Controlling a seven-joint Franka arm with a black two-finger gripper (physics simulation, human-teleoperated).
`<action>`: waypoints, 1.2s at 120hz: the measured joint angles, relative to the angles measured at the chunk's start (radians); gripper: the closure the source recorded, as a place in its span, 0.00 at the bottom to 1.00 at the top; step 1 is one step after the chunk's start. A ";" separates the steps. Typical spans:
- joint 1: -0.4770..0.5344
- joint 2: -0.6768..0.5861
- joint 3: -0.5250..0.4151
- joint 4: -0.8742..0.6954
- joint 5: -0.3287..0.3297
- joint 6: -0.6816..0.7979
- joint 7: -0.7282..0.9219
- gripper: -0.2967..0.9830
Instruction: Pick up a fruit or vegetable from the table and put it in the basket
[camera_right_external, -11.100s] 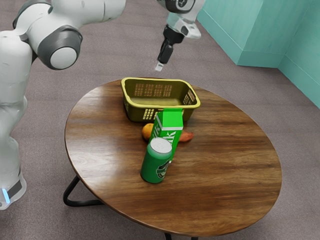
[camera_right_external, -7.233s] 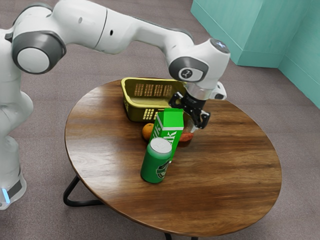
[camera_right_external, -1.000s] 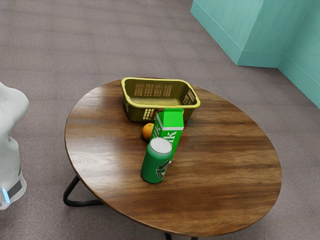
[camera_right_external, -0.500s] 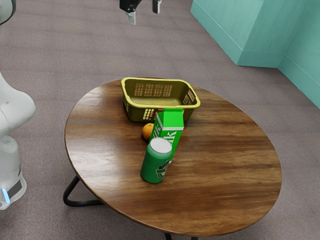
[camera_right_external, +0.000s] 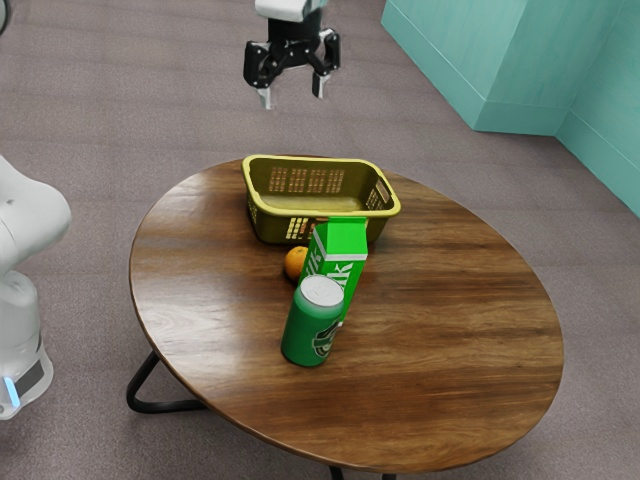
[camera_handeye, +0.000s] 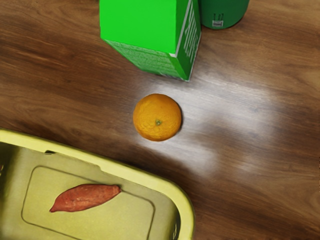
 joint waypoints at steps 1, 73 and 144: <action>0.001 -0.006 0.000 -0.006 0.002 0.002 0.003 0.23; 0.022 -0.048 0.004 -0.171 0.050 0.086 0.148 0.23; 0.209 -0.270 -0.138 -0.405 0.069 0.178 0.190 0.23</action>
